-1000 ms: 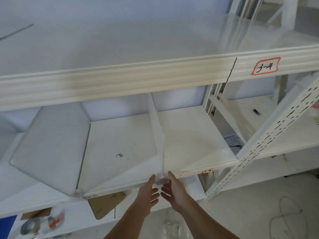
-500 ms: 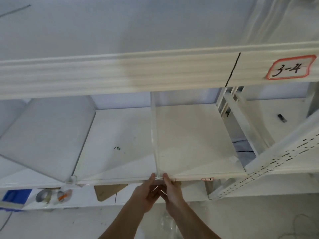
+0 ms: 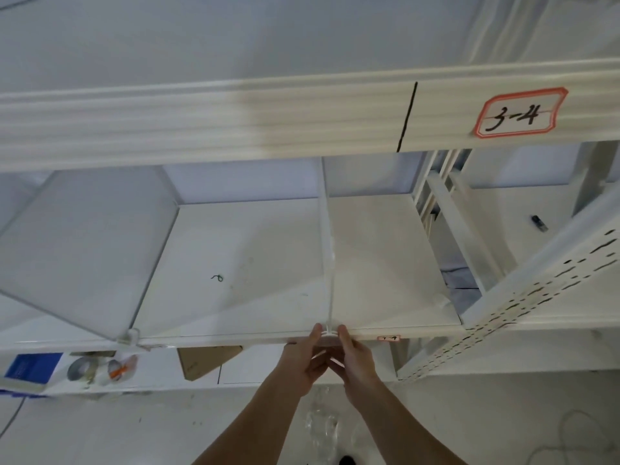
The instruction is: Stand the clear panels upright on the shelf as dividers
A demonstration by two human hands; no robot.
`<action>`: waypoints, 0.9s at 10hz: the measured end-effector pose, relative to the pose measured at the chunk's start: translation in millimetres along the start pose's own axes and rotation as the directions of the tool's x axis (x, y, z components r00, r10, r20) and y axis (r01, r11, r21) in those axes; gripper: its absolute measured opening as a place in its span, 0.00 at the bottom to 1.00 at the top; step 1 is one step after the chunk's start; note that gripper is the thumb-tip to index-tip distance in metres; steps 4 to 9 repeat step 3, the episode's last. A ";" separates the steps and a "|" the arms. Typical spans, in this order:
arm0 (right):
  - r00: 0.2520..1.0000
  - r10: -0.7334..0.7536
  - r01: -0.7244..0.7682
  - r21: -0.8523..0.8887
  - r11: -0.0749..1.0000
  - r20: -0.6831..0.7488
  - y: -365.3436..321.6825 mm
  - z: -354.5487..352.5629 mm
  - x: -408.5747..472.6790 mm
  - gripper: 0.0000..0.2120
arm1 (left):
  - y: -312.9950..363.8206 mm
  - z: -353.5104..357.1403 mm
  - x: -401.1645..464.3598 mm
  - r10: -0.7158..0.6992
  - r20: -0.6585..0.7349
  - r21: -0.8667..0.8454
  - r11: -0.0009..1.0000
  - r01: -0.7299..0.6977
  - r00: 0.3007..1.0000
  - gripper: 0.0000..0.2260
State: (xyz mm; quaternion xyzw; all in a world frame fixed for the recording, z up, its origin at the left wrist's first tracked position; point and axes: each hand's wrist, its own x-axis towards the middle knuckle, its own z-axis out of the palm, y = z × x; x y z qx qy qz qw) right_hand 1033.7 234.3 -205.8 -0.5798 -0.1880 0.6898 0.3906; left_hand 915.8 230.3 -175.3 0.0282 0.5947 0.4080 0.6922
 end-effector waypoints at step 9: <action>0.995 -0.016 -0.002 -0.171 0.985 -0.103 -10.8 -15.3 -24.3 0.13 | 14.1 -44.5 -24.0 0.123 -0.139 0.321 0.944 -0.073 0.983 0.09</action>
